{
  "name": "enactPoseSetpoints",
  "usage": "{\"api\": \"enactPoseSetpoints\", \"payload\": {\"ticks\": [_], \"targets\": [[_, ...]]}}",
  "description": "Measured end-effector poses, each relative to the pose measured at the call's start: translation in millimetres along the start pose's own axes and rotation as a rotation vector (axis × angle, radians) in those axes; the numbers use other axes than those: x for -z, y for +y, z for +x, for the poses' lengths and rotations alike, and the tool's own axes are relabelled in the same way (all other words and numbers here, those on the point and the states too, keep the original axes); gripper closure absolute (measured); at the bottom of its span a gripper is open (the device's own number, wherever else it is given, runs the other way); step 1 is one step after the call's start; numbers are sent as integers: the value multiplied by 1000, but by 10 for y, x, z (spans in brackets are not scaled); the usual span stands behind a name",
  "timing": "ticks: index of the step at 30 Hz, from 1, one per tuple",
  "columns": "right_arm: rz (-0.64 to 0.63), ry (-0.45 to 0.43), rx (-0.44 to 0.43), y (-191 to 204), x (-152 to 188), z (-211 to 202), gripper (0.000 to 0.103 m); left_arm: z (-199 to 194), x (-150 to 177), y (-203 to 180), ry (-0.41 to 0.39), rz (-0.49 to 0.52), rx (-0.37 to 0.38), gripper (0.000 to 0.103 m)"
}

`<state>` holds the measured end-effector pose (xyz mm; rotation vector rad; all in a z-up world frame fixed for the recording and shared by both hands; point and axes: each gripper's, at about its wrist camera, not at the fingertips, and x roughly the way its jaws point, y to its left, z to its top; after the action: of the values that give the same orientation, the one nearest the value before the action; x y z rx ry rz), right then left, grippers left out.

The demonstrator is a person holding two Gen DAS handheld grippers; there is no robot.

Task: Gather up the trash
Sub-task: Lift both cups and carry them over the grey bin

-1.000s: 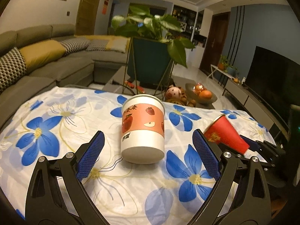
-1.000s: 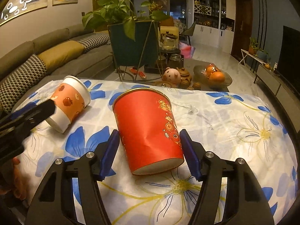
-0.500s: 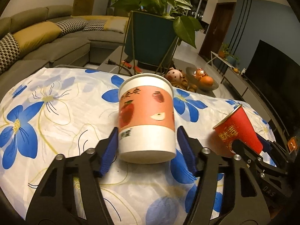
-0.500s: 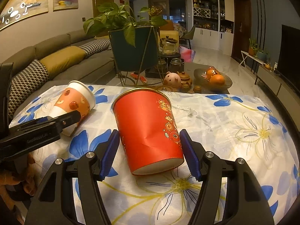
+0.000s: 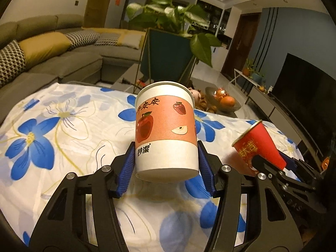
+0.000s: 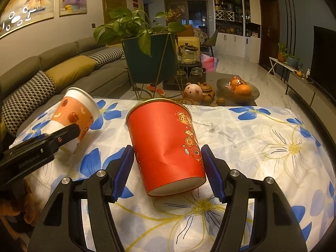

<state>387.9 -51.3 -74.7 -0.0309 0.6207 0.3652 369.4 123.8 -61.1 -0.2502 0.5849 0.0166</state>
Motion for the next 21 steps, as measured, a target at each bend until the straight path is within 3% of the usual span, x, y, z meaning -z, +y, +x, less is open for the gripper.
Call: {"api": "enactPoseSetpoints", "payload": {"ticks": [7,21], "targets": [[27,-30,-8,-8,57,-236,39,-382,169,-174,-47,47,-36,48],[40,-155,25,-64,390,-1475,39,-1402,613,-581,-135,142,-41,48]]}}
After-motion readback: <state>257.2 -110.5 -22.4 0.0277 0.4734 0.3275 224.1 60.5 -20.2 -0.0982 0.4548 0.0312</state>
